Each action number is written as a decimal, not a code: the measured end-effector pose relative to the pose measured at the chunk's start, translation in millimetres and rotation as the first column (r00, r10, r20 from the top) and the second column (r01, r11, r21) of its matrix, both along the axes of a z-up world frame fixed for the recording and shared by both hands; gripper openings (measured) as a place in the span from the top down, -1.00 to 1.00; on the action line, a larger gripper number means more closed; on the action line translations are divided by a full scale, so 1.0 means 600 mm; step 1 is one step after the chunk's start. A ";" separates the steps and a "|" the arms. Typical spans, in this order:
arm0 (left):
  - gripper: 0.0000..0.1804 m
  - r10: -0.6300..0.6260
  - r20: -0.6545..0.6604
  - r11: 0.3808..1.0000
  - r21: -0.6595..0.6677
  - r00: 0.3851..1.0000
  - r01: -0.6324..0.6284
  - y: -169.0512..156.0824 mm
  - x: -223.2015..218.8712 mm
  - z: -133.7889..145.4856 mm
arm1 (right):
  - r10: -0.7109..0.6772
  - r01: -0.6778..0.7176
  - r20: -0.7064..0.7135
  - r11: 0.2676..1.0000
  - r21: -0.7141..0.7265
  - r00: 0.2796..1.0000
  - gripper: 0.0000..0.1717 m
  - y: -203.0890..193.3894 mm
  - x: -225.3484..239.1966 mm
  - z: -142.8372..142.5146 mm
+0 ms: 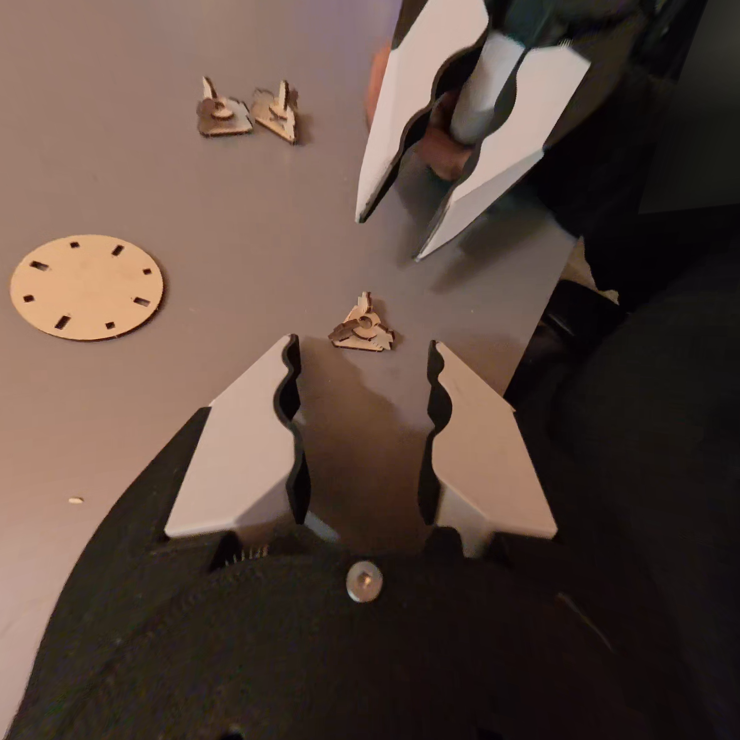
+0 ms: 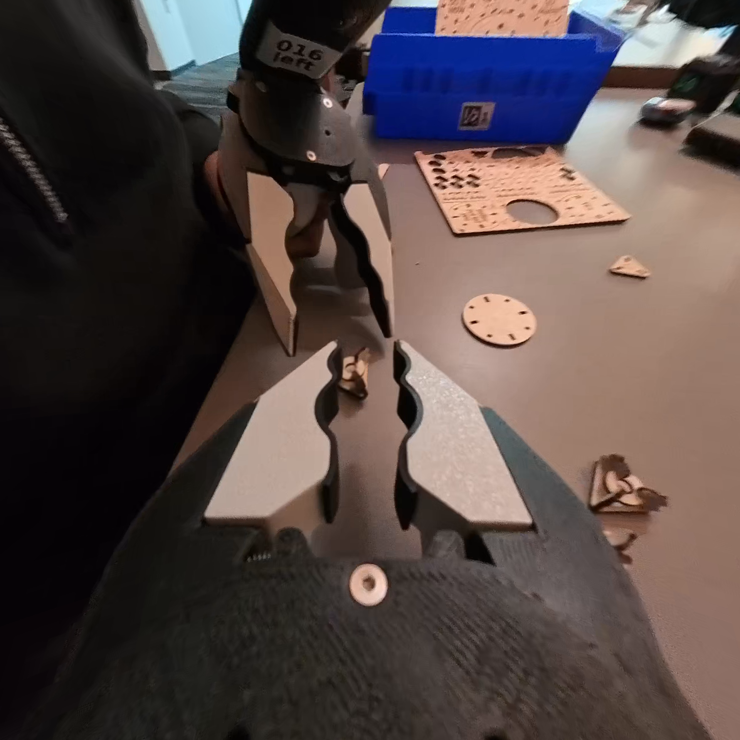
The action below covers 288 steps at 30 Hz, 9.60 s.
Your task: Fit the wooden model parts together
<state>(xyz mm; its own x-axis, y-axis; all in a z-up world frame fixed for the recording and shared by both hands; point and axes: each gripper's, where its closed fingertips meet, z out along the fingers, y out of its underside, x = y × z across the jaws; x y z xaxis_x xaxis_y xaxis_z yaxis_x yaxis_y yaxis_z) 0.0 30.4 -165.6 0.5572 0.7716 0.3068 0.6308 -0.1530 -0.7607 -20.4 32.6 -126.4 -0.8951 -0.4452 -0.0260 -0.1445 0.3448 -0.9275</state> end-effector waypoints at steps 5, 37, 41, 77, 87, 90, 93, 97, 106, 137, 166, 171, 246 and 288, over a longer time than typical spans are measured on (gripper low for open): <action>0.34 0.010 0.062 1.000 0.024 0.998 -0.011 -0.001 -0.003 -0.010 | 0.033 -0.038 0.043 0.993 0.114 0.999 0.68 0.001 0.005 -0.022; 0.47 0.206 -0.169 0.597 0.802 0.964 0.013 -0.152 -0.033 0.161 | -0.856 0.887 -0.241 0.418 0.198 0.457 0.68 0.019 0.026 -0.086; 0.47 0.200 -0.158 0.587 0.809 0.967 0.011 -0.152 -0.034 0.160 | -0.855 0.870 -0.189 0.442 0.217 0.482 0.64 0.000 0.036 -0.088; 0.48 0.201 -0.135 0.577 0.816 0.970 -0.006 -0.151 -0.039 0.156 | -0.844 0.817 -0.021 0.512 0.264 0.535 0.84 0.000 0.016 -0.060; 0.48 0.201 -0.126 0.571 0.821 0.972 -0.012 -0.152 -0.039 0.155 | -0.846 0.830 -0.095 0.483 0.278 0.524 0.86 0.004 0.014 -0.067; 0.48 0.200 -0.123 0.568 0.823 0.972 -0.013 -0.152 -0.040 0.154 | -0.846 0.832 -0.105 0.479 0.281 0.523 0.88 0.003 0.015 -0.070; 0.48 0.200 -0.121 0.567 0.824 0.972 -0.014 -0.153 -0.040 0.154 | -0.850 0.833 -0.096 0.477 0.283 0.519 0.92 0.003 0.014 -0.071; 0.48 0.200 -0.118 0.564 0.826 0.973 -0.016 -0.153 -0.040 0.154 | -0.855 0.830 -0.062 0.480 0.285 0.516 0.92 0.002 0.014 -0.068; 0.48 0.201 -0.112 0.558 0.830 0.973 -0.020 -0.154 -0.041 0.154 | -0.858 0.831 -0.066 0.471 0.295 0.510 0.96 0.002 0.013 -0.070; 0.48 0.190 -0.102 0.561 0.828 0.976 -0.023 -0.151 -0.042 0.150 | -0.836 0.837 -0.160 0.474 0.272 0.525 0.86 0.006 0.006 -0.084; 0.59 0.105 -0.070 0.740 0.672 0.992 -0.031 -0.105 -0.026 0.116 | -0.796 0.778 0.024 0.596 0.200 0.604 0.49 0.022 -0.006 -0.022; 0.68 0.005 -0.012 0.928 0.373 1.000 -0.001 -0.066 -0.010 0.058 | -0.744 0.735 -0.064 0.637 0.232 0.665 0.66 0.025 -0.003 -0.036; 0.97 -0.041 0.020 0.994 -0.100 0.999 0.042 -0.018 -0.025 -0.015 | -0.655 0.684 -0.197 0.702 0.198 0.730 0.99 -0.007 -0.002 -0.069; 0.98 -0.084 0.125 0.996 -0.023 0.989 0.088 -0.021 -0.027 -0.014 | -0.737 0.698 -0.016 0.632 0.336 0.676 0.99 -0.011 -0.016 -0.073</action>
<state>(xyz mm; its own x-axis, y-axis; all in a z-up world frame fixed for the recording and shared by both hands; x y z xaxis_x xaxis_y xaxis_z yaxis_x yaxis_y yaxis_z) -16.5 17.7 -174.0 0.5806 0.7320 0.3566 0.7038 -0.2309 -0.6719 -29.7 26.0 -170.0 -0.9093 0.3843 -0.1596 0.3631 0.5457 -0.7552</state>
